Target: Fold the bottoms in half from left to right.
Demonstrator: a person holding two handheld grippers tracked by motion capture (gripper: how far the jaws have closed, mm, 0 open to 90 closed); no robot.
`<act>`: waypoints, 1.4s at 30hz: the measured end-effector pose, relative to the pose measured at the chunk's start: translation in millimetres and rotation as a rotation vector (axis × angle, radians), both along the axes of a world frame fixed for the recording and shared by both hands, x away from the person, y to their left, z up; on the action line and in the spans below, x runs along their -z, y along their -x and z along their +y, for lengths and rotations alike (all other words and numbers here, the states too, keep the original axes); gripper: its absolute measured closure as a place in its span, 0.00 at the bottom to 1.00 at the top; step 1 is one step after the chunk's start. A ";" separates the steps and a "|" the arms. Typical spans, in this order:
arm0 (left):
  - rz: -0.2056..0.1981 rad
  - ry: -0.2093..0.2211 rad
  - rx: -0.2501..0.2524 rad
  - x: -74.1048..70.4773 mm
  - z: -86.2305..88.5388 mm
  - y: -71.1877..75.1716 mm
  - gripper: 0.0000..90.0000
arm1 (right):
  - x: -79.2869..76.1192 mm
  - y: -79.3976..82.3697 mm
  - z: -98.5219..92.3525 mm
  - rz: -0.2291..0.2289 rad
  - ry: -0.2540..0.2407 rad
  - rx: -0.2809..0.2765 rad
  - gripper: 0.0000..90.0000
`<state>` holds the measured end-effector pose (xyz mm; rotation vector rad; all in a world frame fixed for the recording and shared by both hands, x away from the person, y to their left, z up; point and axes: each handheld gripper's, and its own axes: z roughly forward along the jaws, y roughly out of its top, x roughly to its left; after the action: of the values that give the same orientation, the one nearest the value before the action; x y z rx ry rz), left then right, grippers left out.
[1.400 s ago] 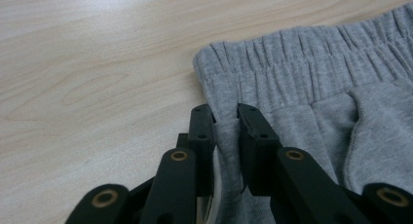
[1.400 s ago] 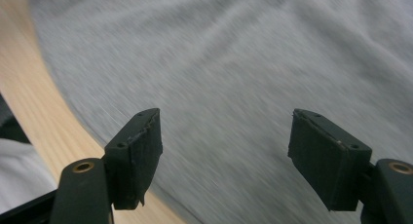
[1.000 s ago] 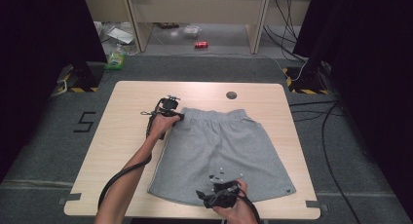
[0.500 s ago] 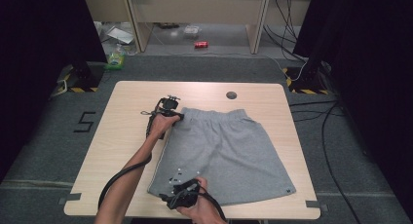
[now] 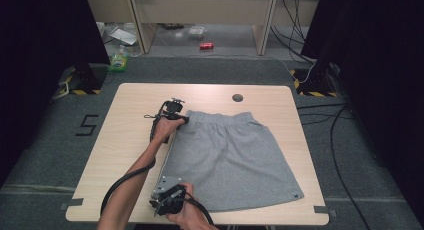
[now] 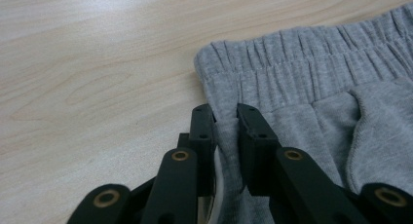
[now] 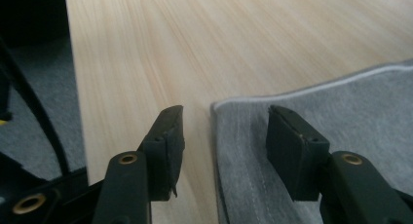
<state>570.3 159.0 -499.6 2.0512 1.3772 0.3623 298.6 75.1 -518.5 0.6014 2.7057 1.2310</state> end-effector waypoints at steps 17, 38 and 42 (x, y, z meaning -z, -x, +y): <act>-0.003 0.006 -0.011 0.3 0.0 0.8 0.86 | -2.2 0.2 -2.3 -0.033 0.035 0.016 0.96; -0.054 0.006 -0.008 -71.9 -30.0 2.2 0.88 | -59.6 2.7 -90.6 -0.052 -0.166 0.119 0.97; -0.064 0.000 0.001 -86.1 -44.2 4.1 0.88 | -69.7 7.4 -123.3 -0.057 -0.210 0.171 0.97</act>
<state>566.1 114.8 -413.5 2.0232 1.3375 0.4236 291.3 -48.2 -448.8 0.7910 2.4386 1.4705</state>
